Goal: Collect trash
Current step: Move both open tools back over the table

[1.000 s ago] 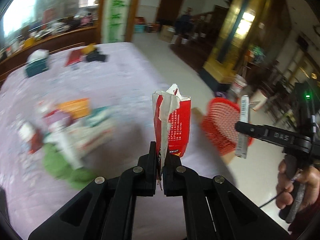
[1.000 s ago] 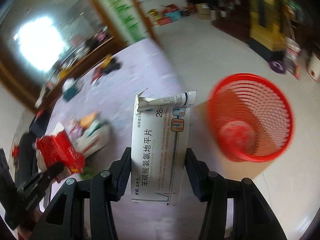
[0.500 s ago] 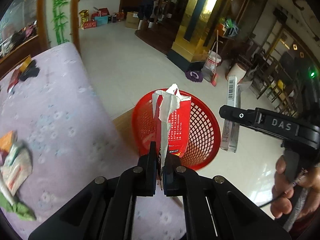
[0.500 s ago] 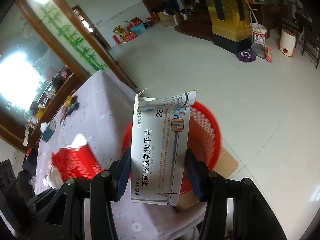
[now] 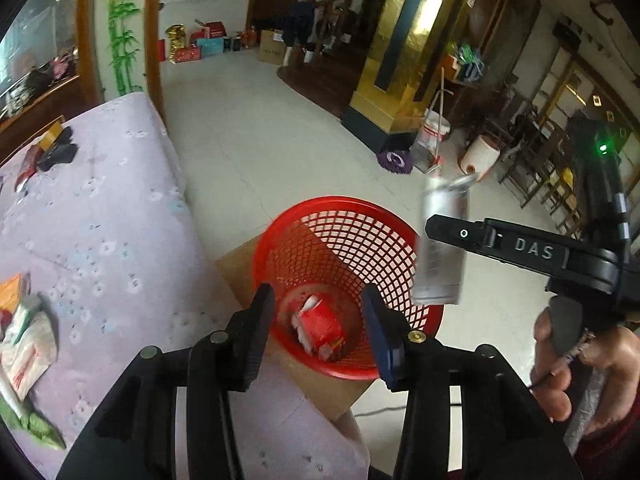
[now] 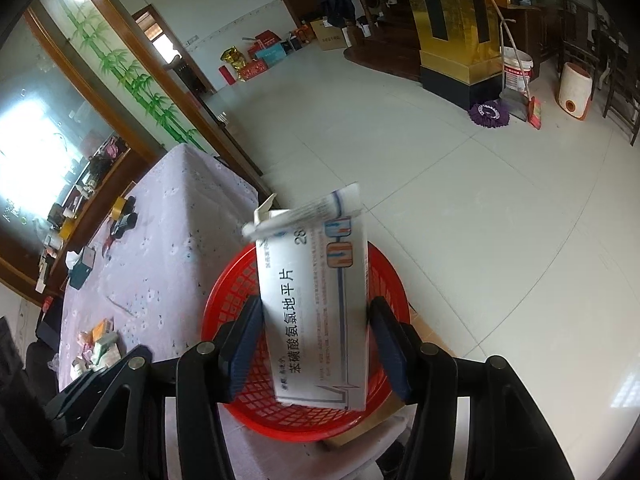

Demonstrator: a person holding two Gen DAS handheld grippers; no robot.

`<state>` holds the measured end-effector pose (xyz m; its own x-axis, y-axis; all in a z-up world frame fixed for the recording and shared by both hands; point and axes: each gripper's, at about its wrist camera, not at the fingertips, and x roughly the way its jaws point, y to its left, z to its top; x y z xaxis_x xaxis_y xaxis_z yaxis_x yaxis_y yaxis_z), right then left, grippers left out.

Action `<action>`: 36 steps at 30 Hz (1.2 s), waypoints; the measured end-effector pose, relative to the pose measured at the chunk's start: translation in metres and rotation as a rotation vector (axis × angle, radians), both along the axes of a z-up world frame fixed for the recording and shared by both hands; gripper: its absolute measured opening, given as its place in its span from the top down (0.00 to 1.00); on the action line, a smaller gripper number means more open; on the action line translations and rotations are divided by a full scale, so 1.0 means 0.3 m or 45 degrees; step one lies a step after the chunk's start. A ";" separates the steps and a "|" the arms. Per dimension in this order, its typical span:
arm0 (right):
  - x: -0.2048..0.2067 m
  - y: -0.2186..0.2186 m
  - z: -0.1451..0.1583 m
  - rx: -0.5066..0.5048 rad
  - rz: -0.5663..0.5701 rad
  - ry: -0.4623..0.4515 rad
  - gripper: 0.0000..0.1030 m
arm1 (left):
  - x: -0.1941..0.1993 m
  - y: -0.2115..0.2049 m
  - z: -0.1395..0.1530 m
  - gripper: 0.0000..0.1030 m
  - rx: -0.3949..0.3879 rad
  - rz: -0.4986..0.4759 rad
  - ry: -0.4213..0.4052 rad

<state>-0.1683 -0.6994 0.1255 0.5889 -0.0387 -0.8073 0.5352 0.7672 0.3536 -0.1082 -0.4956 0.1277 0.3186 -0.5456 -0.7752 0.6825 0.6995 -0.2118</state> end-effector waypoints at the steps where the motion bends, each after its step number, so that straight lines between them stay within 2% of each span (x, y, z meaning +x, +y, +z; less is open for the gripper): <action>1: 0.003 0.008 0.002 -0.005 0.013 -0.008 0.41 | -0.003 0.017 0.005 0.58 0.000 0.006 0.000; 5: 0.013 0.061 0.024 -0.014 0.048 -0.029 0.41 | -0.029 0.136 0.023 0.56 0.006 0.060 -0.019; 7: 0.024 0.085 0.043 -0.061 0.042 -0.026 0.38 | -0.030 0.187 0.029 0.56 0.004 0.087 -0.014; 12: 0.035 0.170 0.105 -0.069 0.089 -0.093 0.38 | -0.035 0.353 0.043 0.55 -0.009 0.182 -0.013; 17: 0.077 0.336 0.121 -0.003 0.221 -0.124 0.38 | -0.022 0.540 0.033 0.55 -0.021 0.311 0.014; 27: 0.177 0.686 0.062 0.039 0.526 -0.060 0.38 | -0.019 0.891 0.017 0.55 -0.045 0.555 0.039; 36: 0.305 0.992 0.057 0.071 0.813 -0.041 0.39 | -0.024 1.204 -0.031 0.55 -0.034 0.799 0.059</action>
